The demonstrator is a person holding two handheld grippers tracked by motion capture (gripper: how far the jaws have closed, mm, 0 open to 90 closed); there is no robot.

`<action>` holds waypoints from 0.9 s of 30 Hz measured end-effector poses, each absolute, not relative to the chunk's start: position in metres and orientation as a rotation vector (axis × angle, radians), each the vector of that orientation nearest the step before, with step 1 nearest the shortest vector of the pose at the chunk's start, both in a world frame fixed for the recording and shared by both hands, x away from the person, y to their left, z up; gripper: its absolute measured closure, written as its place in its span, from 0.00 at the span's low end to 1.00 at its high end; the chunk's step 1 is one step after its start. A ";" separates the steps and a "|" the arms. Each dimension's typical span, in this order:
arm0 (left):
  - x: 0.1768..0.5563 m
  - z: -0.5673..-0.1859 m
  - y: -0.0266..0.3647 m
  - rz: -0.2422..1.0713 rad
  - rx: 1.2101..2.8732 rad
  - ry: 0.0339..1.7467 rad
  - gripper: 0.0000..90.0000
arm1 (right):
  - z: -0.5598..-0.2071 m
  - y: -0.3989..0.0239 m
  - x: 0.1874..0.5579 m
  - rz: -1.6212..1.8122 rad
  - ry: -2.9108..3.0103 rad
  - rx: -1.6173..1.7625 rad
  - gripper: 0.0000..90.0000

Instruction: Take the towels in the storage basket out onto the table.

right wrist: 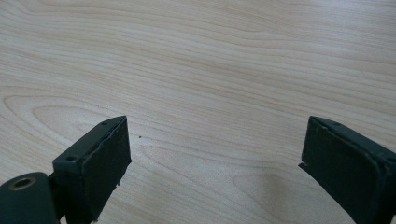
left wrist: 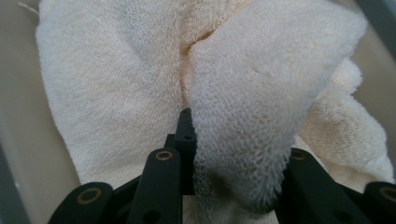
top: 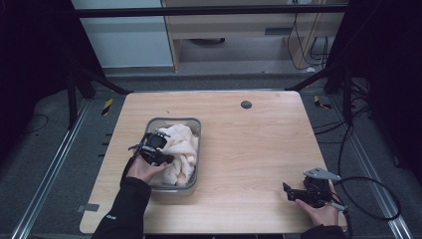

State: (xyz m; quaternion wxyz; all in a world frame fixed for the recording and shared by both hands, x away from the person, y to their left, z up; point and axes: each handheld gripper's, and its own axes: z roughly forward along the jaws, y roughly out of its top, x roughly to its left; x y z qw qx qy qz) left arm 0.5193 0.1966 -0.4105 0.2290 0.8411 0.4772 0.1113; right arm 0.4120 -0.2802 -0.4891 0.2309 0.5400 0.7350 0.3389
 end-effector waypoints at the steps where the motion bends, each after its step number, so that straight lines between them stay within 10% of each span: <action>1: 0.518 -0.406 0.199 0.308 2.301 1.301 0.79 | -0.489 -0.280 0.412 0.932 2.021 1.485 0.09; 27: 0.494 -0.311 0.203 0.488 2.192 1.146 0.81 | -0.488 -0.281 0.412 0.938 2.016 1.492 0.09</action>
